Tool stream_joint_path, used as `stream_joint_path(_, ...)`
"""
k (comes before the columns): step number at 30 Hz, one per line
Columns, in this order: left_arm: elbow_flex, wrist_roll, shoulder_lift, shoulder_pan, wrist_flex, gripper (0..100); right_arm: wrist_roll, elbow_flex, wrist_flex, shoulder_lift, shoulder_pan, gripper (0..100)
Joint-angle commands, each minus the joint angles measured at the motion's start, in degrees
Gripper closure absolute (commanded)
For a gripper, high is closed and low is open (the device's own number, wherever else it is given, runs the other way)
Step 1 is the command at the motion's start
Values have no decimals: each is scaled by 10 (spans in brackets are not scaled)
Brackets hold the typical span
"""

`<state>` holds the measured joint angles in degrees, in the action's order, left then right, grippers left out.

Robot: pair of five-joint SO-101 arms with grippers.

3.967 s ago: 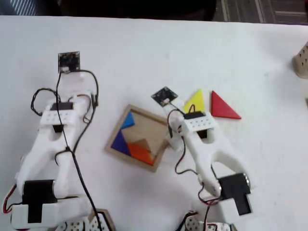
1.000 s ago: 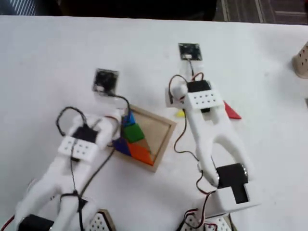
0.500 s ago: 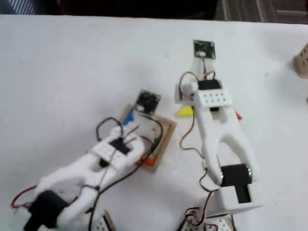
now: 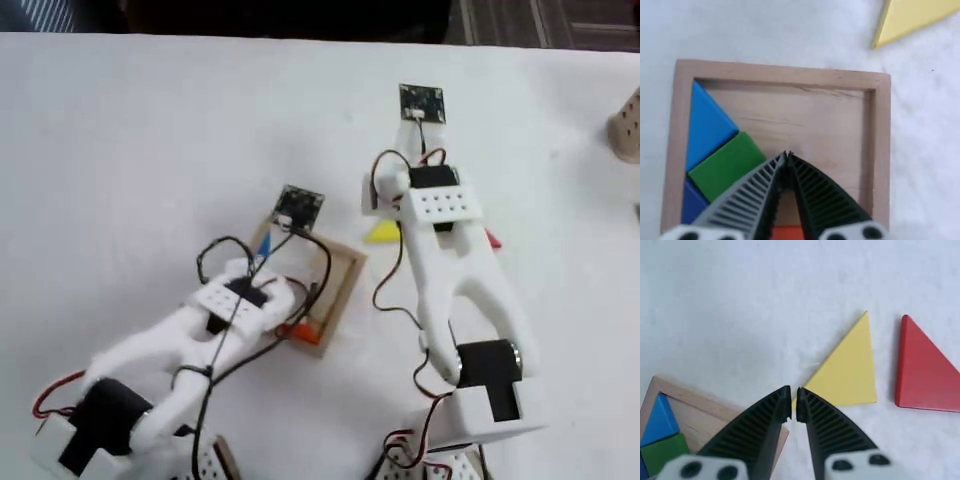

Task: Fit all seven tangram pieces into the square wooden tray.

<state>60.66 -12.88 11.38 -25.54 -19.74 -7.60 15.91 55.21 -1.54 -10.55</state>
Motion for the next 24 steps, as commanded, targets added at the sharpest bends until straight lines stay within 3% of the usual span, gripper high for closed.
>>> stream_joint_path(1, -28, -4, 22, 19, -31, 977, -7, -4, -11, 29, 5, 974)
stream_joint_path(9, -39, -4, 34, 20, -48, 977, -6, -4, -11, 29, 4, 974)
stream_joint_path(17, 24, -5, 181, 36, -45, 977, -4, -4, -11, 29, 4, 974)
stream_joint_path(24, 63, -9, 218, -11, -8, 977, -4, -4, -11, 29, -2, 974)
